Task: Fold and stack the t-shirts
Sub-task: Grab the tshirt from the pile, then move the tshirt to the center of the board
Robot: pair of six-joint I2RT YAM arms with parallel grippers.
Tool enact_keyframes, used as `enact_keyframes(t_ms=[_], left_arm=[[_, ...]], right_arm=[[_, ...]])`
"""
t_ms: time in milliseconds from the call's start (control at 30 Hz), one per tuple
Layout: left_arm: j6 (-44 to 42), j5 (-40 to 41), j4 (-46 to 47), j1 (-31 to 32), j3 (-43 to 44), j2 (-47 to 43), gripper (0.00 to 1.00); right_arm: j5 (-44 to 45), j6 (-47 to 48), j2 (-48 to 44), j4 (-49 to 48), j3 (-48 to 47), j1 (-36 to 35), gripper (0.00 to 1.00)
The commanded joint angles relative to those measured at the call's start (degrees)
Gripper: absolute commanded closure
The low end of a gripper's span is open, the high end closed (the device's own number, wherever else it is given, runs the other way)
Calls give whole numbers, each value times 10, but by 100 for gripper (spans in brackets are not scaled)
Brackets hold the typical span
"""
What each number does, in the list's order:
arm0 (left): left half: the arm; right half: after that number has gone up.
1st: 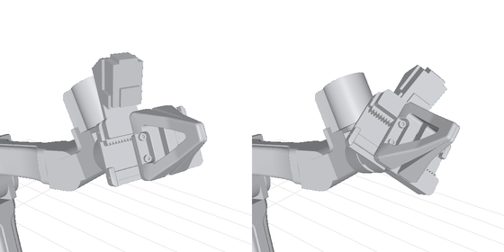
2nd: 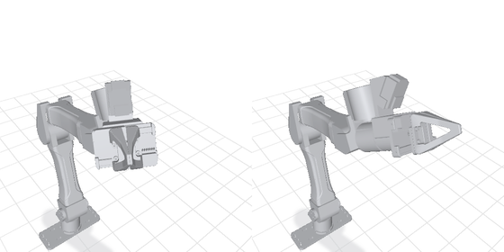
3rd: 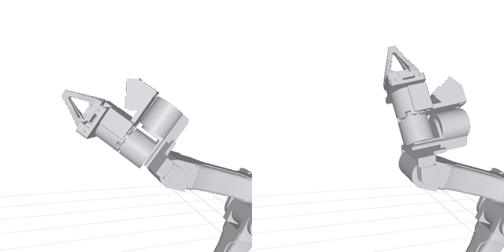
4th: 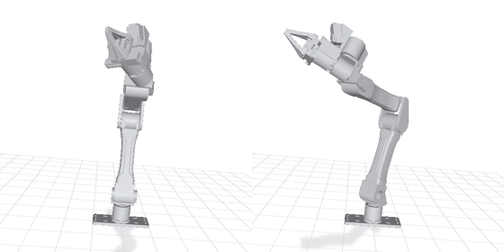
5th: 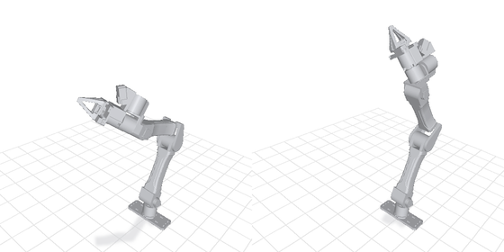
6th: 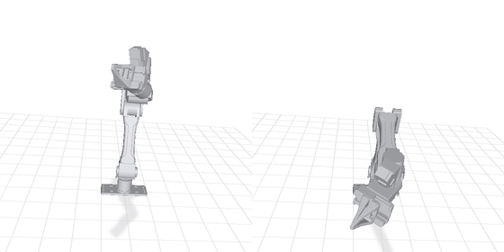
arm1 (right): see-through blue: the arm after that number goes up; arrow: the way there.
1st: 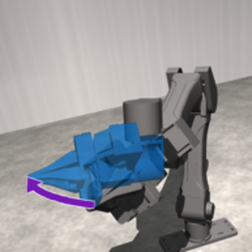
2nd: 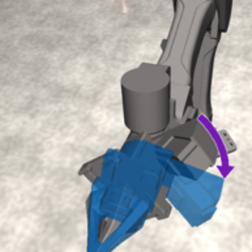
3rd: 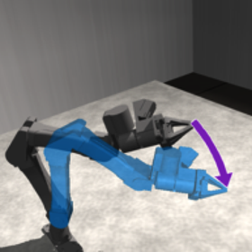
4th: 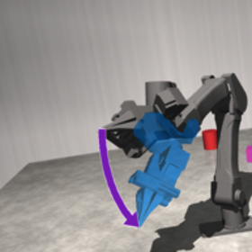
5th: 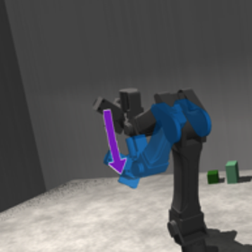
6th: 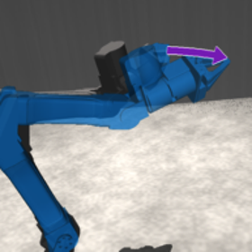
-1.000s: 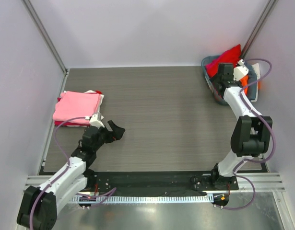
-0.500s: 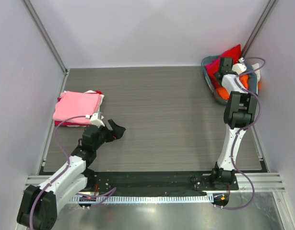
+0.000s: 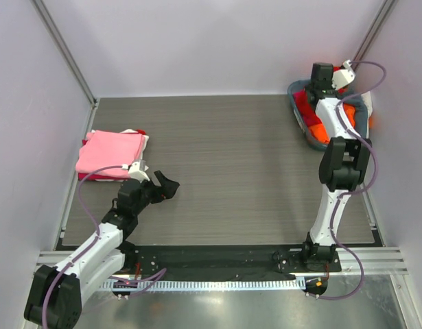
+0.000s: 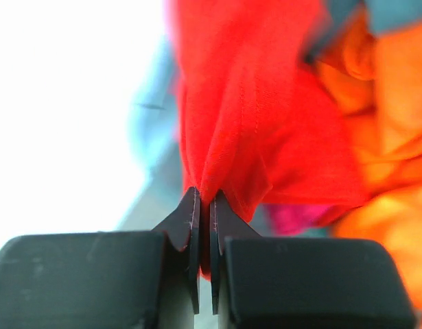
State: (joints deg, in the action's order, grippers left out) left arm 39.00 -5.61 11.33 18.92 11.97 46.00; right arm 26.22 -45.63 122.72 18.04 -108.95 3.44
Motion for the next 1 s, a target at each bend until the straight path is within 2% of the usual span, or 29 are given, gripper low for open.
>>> enact_keyframes(t_ms=[0,100,167,233,367,467,600,633,667,733,767,833,867,933,967], left_arm=[[-3,8,8,1,17,-7,12],[-5,9,5,2,17,-11,12],[-5,12,4,2,17,-13,12],[-5,12,4,2,17,-13,12],[-5,11,6,2,17,-11,12],[-5,12,5,2,17,-11,12],[-6,13,1,1,17,-16,12],[-7,14,0,2,17,-20,12],[-7,15,-2,2,16,-21,12],[-8,17,-4,2,16,-26,12],[-8,18,-5,2,15,-30,12],[-8,21,-5,2,12,-34,12],[-9,20,-5,1,12,-36,12],[-17,9,-10,2,14,-38,11],[-33,2,-12,2,17,-37,11]], right_arm=[[-34,-39,-149,-90,5,-12,98],[-141,-113,-223,-220,57,-14,98],[-175,-168,-264,-256,63,-19,98],[-215,-184,-281,-286,45,-34,99],[-279,-220,-294,-284,-67,-90,99],[-309,-258,-302,-285,-108,-127,99],[-359,-320,-336,-287,-80,-141,99],[-382,-322,-369,-289,-59,-141,99],[-393,-320,-388,-289,4,-141,98],[-411,-299,-443,-289,97,-141,90],[-419,-293,-506,-286,208,-141,85],[-415,-271,-573,-245,322,-138,73],[-376,-208,-648,-209,417,-142,63],[-319,-159,-721,-103,511,-165,43],[-283,-130,-755,-67,592,-165,27]])
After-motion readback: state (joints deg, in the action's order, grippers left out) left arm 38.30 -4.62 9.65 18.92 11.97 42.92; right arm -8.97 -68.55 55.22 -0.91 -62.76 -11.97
